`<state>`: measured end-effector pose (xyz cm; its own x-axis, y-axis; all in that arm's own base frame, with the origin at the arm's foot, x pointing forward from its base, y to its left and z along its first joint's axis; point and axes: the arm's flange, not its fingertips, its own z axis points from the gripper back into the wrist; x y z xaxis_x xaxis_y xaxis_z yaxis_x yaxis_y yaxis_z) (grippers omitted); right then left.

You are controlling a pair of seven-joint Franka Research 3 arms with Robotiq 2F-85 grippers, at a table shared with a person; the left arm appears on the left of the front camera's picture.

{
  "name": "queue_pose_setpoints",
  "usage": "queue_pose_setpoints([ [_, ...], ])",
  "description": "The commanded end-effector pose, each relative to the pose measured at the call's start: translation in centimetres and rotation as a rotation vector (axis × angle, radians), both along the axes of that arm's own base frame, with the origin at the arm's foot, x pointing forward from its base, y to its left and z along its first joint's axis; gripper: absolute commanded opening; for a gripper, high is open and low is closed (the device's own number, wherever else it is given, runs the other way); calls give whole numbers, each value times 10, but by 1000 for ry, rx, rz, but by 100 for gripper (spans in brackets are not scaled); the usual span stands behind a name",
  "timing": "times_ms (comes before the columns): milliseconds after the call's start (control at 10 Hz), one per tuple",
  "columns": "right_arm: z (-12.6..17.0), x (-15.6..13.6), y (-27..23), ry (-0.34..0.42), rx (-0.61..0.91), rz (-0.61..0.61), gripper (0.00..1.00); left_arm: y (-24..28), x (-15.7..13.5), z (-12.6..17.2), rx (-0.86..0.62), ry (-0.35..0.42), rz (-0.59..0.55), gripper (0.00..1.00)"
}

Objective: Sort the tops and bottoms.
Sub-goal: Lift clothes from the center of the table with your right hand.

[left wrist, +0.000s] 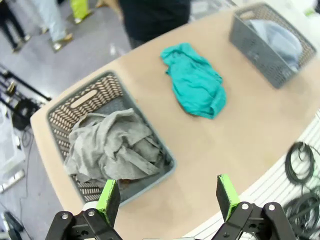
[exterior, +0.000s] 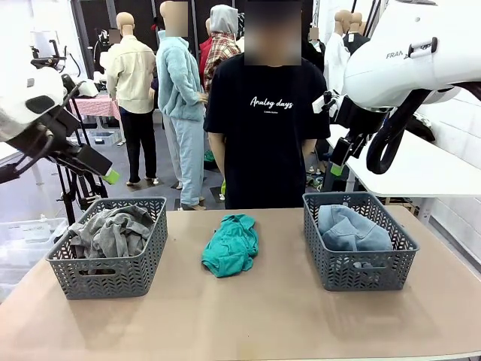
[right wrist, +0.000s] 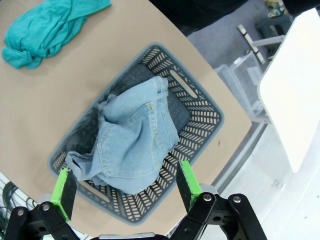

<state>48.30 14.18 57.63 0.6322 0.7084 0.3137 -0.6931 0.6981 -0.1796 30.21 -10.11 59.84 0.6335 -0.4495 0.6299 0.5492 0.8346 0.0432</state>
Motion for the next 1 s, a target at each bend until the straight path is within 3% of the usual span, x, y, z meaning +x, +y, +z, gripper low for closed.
queue_pose_setpoints([
  [0,-1,-1,0,6,10,2,100,-1,-2,1,3,-1,-109,100],
  [400,-1,-1,0,6,10,2,100,-1,1,-5,29,41,-102,100],
  [800,0,0,0,0,0,0,100,-8,-7,-3,37,14,-100,100],
  [900,27,-12,17,-114,23,79,100,-8,-7,-3,37,14,-100,100],
])
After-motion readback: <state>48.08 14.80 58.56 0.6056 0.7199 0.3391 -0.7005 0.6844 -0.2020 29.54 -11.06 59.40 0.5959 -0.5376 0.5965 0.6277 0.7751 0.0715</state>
